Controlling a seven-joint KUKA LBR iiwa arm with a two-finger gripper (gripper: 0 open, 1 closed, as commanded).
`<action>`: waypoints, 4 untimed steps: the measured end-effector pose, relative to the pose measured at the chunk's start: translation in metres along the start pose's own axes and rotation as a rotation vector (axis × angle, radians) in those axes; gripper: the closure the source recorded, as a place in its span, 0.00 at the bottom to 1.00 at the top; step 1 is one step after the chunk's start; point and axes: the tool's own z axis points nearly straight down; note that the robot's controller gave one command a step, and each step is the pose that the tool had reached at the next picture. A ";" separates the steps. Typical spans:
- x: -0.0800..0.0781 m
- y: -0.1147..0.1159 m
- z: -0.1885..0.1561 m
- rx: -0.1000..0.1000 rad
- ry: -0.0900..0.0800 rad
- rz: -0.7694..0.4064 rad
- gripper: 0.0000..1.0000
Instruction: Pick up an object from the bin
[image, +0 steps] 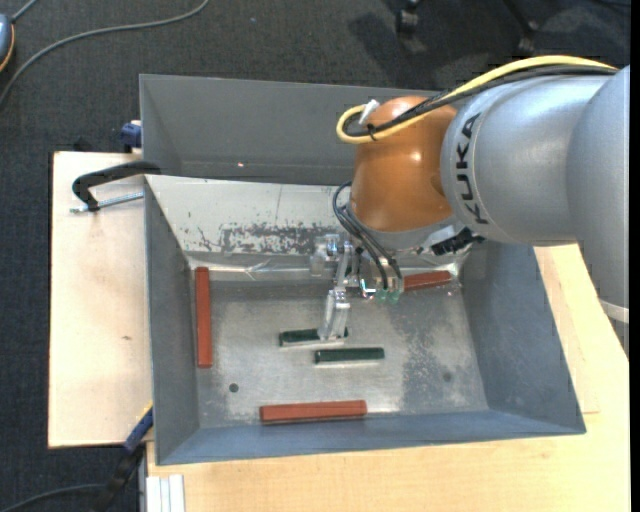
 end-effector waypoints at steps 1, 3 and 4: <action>0.000 0.017 0.074 0.000 -0.001 0.005 0.00; 0.022 0.075 -0.021 -0.006 -0.018 0.002 1.00; 0.026 0.082 -0.092 -0.005 -0.020 0.016 1.00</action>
Offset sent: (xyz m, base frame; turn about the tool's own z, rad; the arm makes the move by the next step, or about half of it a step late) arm 0.0002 0.0148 -0.0703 0.0073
